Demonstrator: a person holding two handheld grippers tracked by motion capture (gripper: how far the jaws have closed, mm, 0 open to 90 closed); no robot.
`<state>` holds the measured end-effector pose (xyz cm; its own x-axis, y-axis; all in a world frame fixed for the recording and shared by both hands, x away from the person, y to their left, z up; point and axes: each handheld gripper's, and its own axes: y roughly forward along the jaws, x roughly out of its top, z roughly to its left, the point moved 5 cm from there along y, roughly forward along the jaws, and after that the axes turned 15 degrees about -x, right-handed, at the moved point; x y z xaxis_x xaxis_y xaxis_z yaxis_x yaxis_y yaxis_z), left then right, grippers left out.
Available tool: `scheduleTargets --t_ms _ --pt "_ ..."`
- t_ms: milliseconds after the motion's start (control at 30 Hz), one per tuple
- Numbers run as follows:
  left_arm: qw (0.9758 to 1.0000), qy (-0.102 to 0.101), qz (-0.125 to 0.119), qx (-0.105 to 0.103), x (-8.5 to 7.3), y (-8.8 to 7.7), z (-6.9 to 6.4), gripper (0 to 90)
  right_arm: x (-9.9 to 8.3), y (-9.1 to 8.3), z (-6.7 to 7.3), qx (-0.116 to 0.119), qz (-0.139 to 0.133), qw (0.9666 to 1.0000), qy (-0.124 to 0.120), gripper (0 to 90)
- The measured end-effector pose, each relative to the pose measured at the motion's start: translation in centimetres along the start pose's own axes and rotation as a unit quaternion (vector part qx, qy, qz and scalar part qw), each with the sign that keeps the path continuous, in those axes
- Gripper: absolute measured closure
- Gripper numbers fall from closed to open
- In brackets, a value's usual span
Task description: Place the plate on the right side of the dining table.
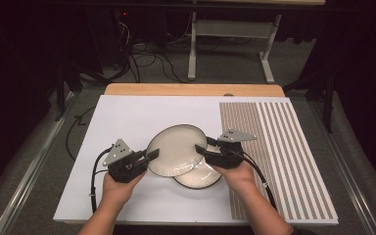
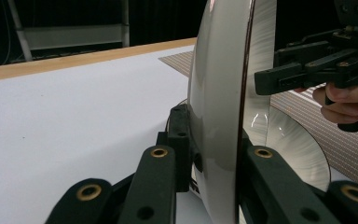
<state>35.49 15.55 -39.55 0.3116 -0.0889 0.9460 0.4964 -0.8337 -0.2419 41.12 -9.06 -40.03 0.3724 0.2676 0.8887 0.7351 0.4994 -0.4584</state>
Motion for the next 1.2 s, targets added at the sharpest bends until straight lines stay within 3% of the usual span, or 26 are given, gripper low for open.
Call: scheduleTargets --t_ms 200,433,533,767,1000,1200 --pt "1.0000 -0.007 -0.003 -0.005 -0.1 0.0 0.2 79.3 -0.1 0.4 0.2 0.033 0.005 0.9993 0.015 69.8" --pt "0.9998 -0.014 -0.008 -0.008 -0.1 0.0 0.2 79.5 -0.2 0.5 -0.3 0.052 0.011 0.9980 0.035 78.8" --pt "0.9993 -0.032 -0.015 -0.015 -0.1 0.0 0.3 80.2 -0.1 0.4 -0.3 0.052 0.011 0.9981 0.032 80.2" --pt "0.9987 -0.042 -0.018 -0.023 0.0 -0.2 -0.1 80.2 0.1 -0.6 -0.3 0.059 0.010 0.9978 0.029 82.7" --pt "0.9985 -0.037 -0.028 -0.029 0.5 -0.1 -0.9 80.0 0.7 -2.3 -0.4 0.052 -0.006 0.9984 0.020 83.6" --pt "0.9982 -0.034 -0.024 -0.042 1.3 1.3 -2.2 79.7 0.5 -4.3 -1.5 0.039 -0.011 0.9991 0.014 84.4"
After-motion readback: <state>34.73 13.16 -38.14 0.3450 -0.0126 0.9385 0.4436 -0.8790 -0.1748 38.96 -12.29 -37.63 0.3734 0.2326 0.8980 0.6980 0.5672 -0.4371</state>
